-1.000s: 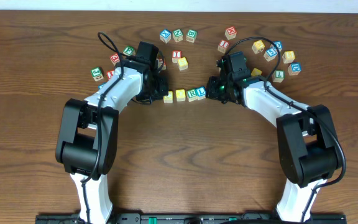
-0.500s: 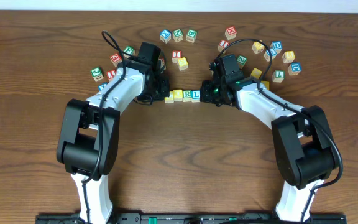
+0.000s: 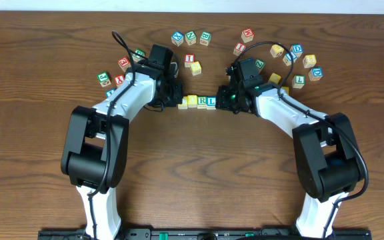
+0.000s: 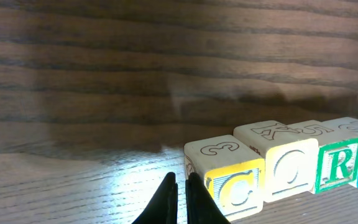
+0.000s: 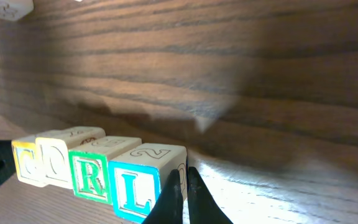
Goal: Spell out CORL
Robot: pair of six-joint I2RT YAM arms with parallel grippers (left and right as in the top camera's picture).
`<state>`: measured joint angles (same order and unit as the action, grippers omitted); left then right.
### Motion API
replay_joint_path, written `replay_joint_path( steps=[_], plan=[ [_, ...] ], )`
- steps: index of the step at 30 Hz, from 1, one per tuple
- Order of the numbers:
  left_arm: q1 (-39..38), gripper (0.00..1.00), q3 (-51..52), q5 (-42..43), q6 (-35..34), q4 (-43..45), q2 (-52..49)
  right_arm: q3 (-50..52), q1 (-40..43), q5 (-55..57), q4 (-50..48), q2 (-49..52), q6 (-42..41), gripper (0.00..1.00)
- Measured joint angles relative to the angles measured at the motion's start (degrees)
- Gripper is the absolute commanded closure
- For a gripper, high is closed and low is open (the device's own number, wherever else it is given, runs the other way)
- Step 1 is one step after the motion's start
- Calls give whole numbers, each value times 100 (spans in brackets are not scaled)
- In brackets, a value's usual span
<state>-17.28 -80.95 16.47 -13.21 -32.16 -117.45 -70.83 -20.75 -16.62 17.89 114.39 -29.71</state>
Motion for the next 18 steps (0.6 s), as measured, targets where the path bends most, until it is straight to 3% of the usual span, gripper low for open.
replay_joint_path(
  steps=[10, 18],
  plan=[
    [-42, 93, 0, 17, 0, -55, 0, -52, 109, -37, -15, 0, 35, 98],
    [81, 93, 2, -190, 20, -114, 251, -667, 109, -28, 396, 0, 295, 97]
  ],
)
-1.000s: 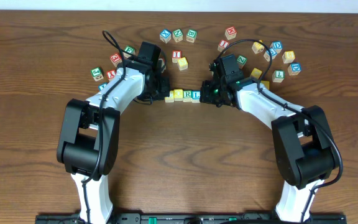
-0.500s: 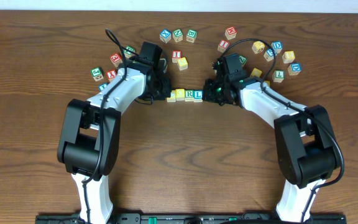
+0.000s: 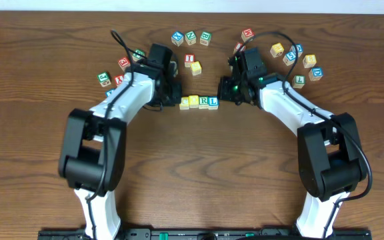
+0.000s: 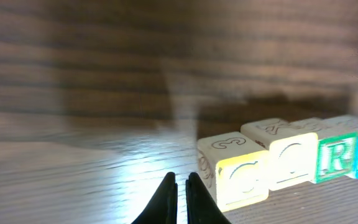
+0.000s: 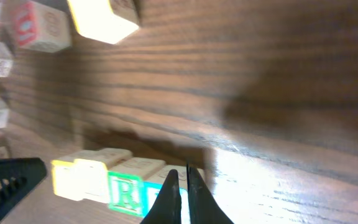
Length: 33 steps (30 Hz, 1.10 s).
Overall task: Spell out CORL
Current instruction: 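Lift both grippers up and away from the block row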
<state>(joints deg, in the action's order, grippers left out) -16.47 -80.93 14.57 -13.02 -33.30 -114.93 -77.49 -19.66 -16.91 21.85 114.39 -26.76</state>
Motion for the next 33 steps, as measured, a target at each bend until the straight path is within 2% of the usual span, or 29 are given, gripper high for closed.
replay_joint_path(
  steps=[10, 18, 26, 33],
  plan=[
    [496, 92, 2, -518, -11, -61, 1349, -348, -79, 24, -396, 24, 190, 93],
    [988, 92, 2, -1187, -31, -380, 1582, -378, -516, 61, -1036, 463, 195, 94],
    [1158, 92, 2, -1346, -46, -675, 1582, -1285, -719, 76, -332, 1182, 402, 96],
    [1154, 92, 2, -1349, -46, -678, 1582, -2175, -743, 116, 426, 1309, 557, 99]
  ],
)
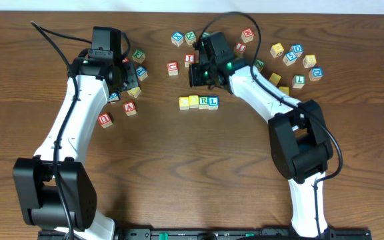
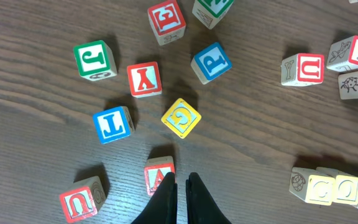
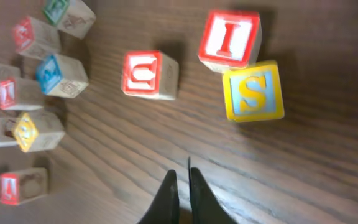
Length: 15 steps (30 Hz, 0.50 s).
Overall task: Spell out CORL
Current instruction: 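Lift both grippers up and away from the block row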
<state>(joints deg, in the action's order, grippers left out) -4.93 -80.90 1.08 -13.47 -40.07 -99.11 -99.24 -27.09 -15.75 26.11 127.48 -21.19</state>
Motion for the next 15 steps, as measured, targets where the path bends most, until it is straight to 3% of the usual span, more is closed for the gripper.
replay_joint_path(
  steps=[15],
  plan=[
    [0, 92, 0, 0, -2, -46, 0, -199, -365, 431, 879, 428, 20, 99]
  ],
)
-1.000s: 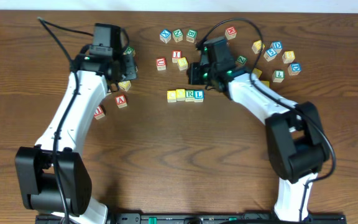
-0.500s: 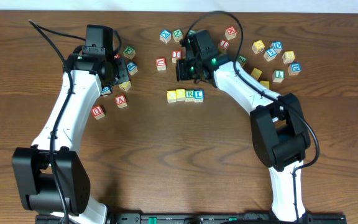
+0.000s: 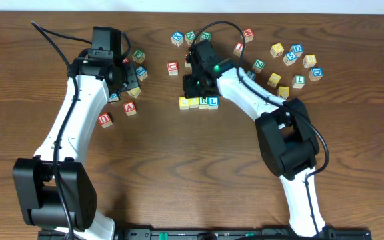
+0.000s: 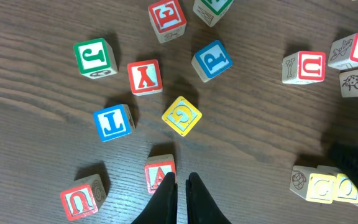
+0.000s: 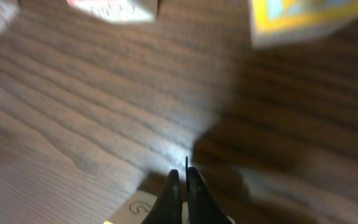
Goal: Spell out CORL
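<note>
Four blocks reading C, O, R, L stand in a row point(image 3: 199, 102) at the table's middle; its left end, the yellow C block point(image 4: 319, 186), shows low right in the left wrist view. My right gripper point(image 3: 191, 85) is shut and empty, low just behind the row's left end, its fingertips point(image 5: 183, 176) over a pale block top point(image 5: 143, 208). My left gripper point(image 3: 127, 85) is shut and empty over the left cluster, its tips point(image 4: 183, 180) beside the red A block point(image 4: 158, 172).
Loose letter blocks lie left: green J point(image 4: 93, 57), red Y point(image 4: 145, 77), blue P point(image 4: 212, 60), yellow G point(image 4: 181, 116), blue T point(image 4: 113, 121), red U point(image 4: 81, 199). More blocks line the far edge point(image 3: 191, 37) and right side point(image 3: 297, 63).
My right gripper has moved down and to the left, from above the I and S blocks to just behind the row's left end. The left arm and the blocks have not moved.
Both grippers stood shut at the two ends of the C-O-R-L row. Then the right one had pulled back a little. Later the left arm was out over the left cluster and the right above the far blocks; now the right is low behind the row.
</note>
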Robot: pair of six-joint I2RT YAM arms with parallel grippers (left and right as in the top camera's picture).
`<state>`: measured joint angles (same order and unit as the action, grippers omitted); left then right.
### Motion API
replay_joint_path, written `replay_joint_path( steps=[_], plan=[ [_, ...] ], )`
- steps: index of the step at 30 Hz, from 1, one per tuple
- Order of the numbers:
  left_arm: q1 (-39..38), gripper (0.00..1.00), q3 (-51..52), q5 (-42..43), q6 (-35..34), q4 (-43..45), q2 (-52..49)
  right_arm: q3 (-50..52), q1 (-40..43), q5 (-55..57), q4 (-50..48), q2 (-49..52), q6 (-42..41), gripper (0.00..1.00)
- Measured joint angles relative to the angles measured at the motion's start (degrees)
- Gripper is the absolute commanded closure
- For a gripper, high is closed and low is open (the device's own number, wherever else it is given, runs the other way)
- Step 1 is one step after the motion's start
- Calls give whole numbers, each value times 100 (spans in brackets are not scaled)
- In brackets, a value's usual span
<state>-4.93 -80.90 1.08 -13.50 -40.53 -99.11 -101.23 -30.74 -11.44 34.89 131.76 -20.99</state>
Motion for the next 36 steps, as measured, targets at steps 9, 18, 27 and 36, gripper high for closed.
replay_joint_path(
  steps=[9, 18, 27, 36],
  plan=[
    [0, 92, 0, 0, 0, -24, 0, 0, -79, 212, 160, 0, -101, 99],
    [0, 92, 0, 0, -2, -33, 0, -35, -50, 380, 109, 0, -136, 99],
    [0, 93, 0, 2, -2, -35, 0, -514, 151, 448, 750, -2, -170, 99],
    [0, 92, 0, 0, -13, -37, 0, -509, -9, 826, 1279, 0, -317, 99]
  ],
)
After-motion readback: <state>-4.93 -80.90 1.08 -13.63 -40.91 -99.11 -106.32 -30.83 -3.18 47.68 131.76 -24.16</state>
